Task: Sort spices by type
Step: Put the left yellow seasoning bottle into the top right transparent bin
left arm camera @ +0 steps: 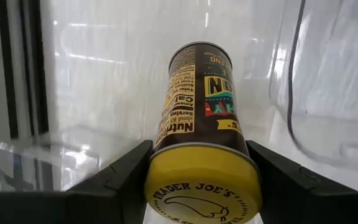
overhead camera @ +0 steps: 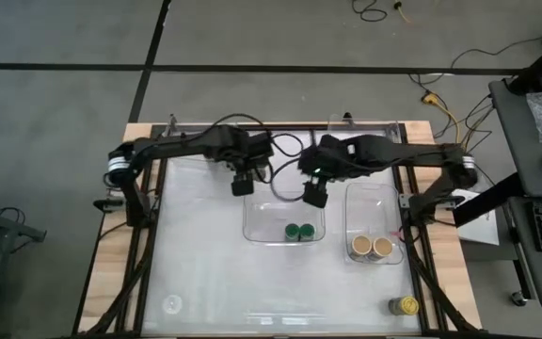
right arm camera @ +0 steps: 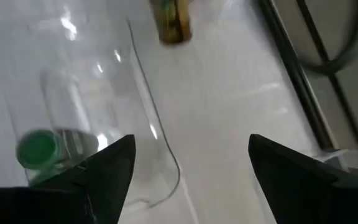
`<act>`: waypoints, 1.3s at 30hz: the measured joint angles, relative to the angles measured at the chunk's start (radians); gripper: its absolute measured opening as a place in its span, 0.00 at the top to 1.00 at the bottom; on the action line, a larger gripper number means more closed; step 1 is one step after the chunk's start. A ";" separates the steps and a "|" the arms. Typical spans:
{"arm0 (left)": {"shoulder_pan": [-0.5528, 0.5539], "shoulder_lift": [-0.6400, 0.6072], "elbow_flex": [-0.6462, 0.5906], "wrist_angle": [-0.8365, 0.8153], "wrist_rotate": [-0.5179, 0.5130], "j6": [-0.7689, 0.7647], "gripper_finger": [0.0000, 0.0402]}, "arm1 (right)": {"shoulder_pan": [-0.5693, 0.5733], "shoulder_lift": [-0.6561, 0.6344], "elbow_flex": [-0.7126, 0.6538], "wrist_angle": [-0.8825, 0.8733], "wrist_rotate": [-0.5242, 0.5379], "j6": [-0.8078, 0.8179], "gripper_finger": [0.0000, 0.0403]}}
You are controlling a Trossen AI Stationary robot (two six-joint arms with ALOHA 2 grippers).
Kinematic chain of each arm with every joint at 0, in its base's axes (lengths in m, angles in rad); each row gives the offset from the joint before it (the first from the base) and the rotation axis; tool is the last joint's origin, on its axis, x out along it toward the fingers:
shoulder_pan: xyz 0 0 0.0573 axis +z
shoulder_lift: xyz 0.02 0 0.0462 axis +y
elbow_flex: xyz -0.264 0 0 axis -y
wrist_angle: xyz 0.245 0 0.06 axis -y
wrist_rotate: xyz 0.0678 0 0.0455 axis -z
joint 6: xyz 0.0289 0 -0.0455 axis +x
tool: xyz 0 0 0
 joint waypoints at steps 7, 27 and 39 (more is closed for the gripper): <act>0.005 0.106 0.085 0.016 0.001 0.007 0.48 | -0.053 -0.214 -0.320 0.253 -0.084 0.069 0.22; 0.006 0.427 0.514 -0.106 0.025 0.067 0.48 | -0.237 -0.435 -0.613 0.429 -0.229 0.071 0.22; 0.009 0.433 0.479 -0.192 0.026 0.050 0.48 | -0.252 -0.439 -0.632 0.442 -0.236 0.044 0.19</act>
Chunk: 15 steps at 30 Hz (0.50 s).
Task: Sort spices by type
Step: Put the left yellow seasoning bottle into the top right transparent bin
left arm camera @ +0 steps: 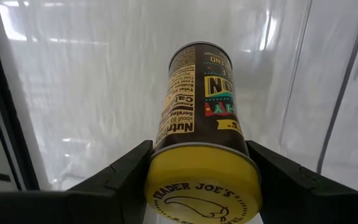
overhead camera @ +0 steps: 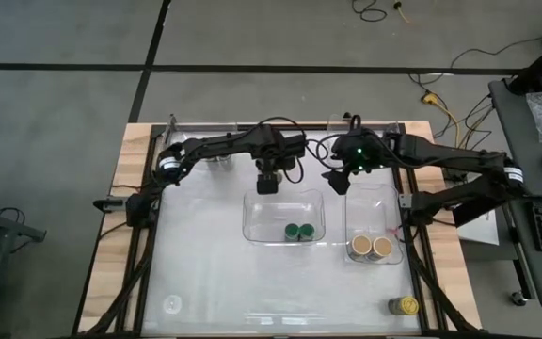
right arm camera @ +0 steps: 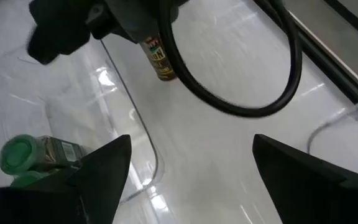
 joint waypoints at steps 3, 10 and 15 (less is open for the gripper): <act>0.000 0.000 -0.001 -0.026 -0.001 -0.005 0.48 | -0.003 0.008 0.000 0.020 -0.015 -0.005 0.20; 0.019 -0.001 -0.042 -0.037 -0.003 0.001 0.48 | -0.004 0.010 0.000 0.024 -0.019 -0.019 0.17; 0.023 -0.001 -0.081 -0.031 -0.006 -0.006 0.48 | -0.004 0.010 -0.003 0.024 -0.019 -0.019 0.16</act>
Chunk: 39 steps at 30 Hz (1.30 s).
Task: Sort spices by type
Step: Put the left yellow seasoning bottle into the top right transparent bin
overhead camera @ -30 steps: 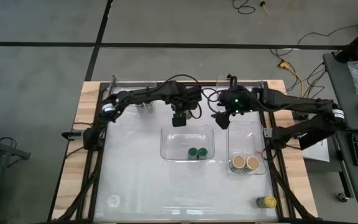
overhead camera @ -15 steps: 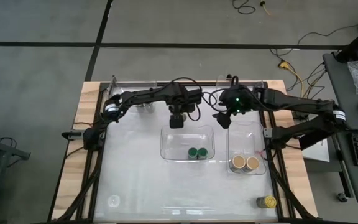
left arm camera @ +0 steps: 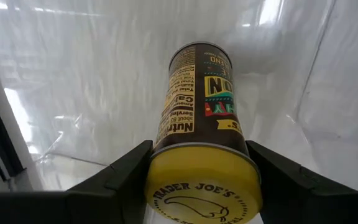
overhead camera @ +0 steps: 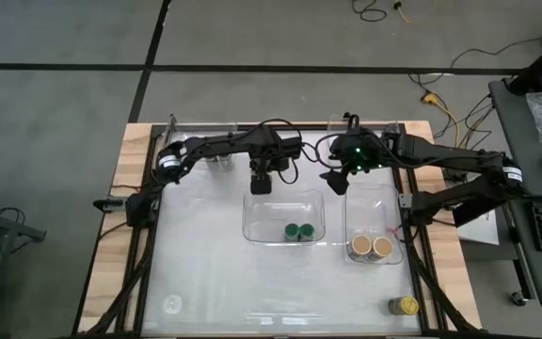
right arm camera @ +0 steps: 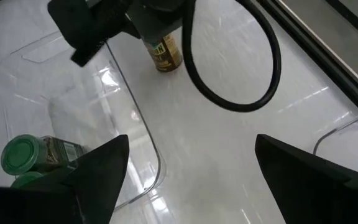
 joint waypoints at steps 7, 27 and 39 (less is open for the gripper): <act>-0.001 -0.002 0.007 0.015 -0.001 -0.004 0.36 | 0.000 0.000 -0.001 0.002 0.000 -0.008 0.15; -0.004 -0.028 0.118 -0.016 0.041 -0.059 0.31 | 0.001 0.000 -0.002 0.027 -0.033 -0.162 0.12; -0.003 -0.313 -0.059 0.072 0.036 -0.274 0.31 | 0.013 0.178 0.131 0.029 -0.081 -0.261 0.12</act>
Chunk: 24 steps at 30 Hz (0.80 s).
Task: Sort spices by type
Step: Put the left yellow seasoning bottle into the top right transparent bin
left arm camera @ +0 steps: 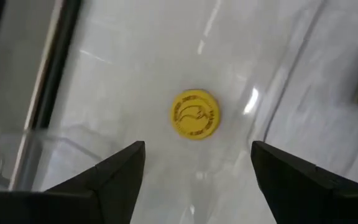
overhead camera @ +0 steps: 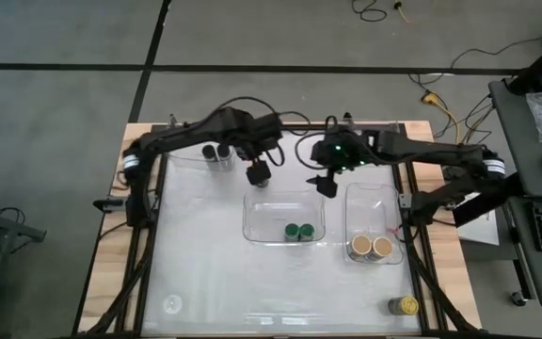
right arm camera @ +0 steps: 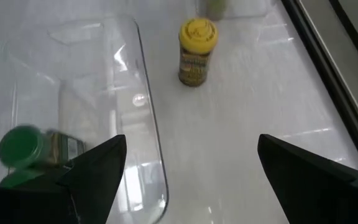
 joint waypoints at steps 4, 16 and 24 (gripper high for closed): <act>0.011 -0.106 -0.182 0.073 -0.052 -0.086 0.33 | -0.001 0.060 0.062 0.000 0.002 0.003 0.12; 0.089 -0.145 -0.398 0.221 -0.068 -0.092 0.58 | 0.039 0.091 0.120 -0.020 0.003 0.096 0.12; 0.096 -0.086 -0.394 0.235 -0.065 -0.017 0.97 | 0.067 0.079 0.120 -0.084 0.003 0.170 0.12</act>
